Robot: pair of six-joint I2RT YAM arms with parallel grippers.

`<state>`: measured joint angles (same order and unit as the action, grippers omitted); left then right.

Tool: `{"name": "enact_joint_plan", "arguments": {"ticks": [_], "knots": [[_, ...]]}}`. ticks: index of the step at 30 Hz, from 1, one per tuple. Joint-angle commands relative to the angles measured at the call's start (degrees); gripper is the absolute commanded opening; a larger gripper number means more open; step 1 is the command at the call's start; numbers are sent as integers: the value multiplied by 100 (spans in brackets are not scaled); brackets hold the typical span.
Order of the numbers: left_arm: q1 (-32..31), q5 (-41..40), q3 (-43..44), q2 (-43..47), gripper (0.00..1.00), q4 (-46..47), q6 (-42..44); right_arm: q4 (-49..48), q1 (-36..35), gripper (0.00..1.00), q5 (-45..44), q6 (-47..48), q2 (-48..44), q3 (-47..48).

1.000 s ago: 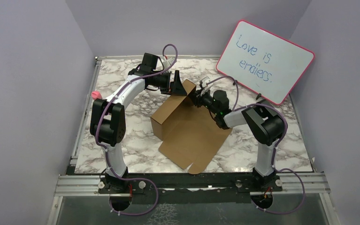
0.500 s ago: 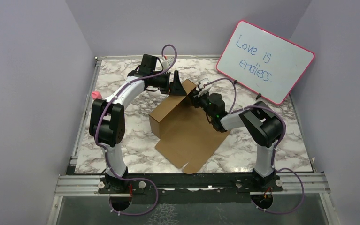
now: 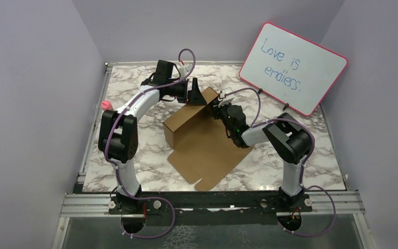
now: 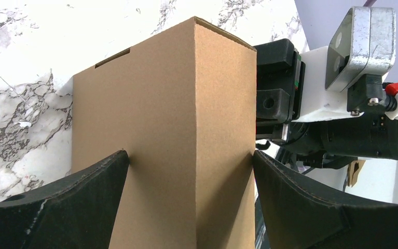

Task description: Fold the paper box

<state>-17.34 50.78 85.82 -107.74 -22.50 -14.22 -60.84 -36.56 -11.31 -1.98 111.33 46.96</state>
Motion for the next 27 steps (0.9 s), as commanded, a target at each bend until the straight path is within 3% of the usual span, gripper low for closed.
{"name": "enact_joint_plan", "arguments": {"ticks": [1, 27], "knots": [[-150, 269, -134, 277, 89, -194, -134, 126, 7, 24, -1051, -25, 31, 45], [-337, 233, -426, 534, 88, 6, -243, -335, -51, 28, -1983, -483, 208, 127]]}}
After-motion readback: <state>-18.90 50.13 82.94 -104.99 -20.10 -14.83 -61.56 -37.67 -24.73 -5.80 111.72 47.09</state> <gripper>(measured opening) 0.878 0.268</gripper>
